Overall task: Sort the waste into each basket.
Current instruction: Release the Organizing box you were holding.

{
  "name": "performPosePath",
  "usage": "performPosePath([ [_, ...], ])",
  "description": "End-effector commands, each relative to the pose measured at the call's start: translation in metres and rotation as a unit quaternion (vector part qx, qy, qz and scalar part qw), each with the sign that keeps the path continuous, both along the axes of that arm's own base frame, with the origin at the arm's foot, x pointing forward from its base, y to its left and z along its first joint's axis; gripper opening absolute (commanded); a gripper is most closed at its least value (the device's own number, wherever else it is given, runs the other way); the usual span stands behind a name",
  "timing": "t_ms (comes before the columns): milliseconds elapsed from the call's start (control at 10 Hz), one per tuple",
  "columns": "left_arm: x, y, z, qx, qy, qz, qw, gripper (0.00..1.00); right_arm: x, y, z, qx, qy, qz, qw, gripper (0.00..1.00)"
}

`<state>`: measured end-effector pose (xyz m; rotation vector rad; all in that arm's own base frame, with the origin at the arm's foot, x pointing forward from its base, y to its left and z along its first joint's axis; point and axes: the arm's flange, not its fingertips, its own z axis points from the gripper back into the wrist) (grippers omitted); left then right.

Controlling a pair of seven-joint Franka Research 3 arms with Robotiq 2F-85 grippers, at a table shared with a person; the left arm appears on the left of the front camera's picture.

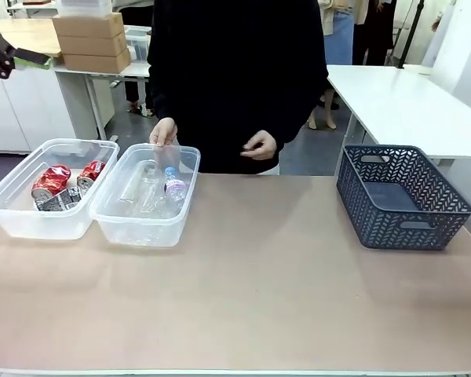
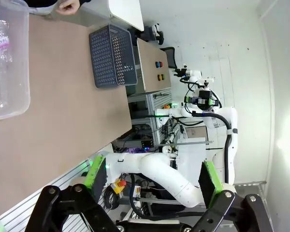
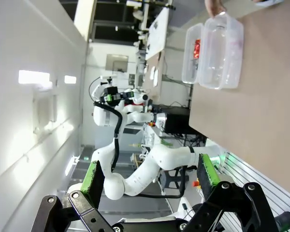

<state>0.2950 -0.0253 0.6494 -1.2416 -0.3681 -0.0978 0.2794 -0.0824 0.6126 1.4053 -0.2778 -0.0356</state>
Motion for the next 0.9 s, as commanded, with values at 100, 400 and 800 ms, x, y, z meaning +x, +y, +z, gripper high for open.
performPosePath([
  [100, 0.0011, -0.0003, 0.0005, -0.010, -0.013, -0.008, 1.000, 1.00, 0.0006, -0.0026, 0.0010, 0.003, -0.013, 0.006, 1.000, 1.00],
  [400, 0.0011, -0.0003, 0.0005, -0.010, -0.013, -0.008, 1.000, 1.00, 0.0006, -0.0026, 0.0010, 0.003, -0.013, 0.006, 1.000, 1.00],
  [800, 0.0011, -0.0003, 0.0005, -0.010, -0.013, -0.008, 1.000, 1.00, 0.0006, -0.0026, 0.0010, 0.003, -0.013, 0.006, 1.000, 1.00],
])
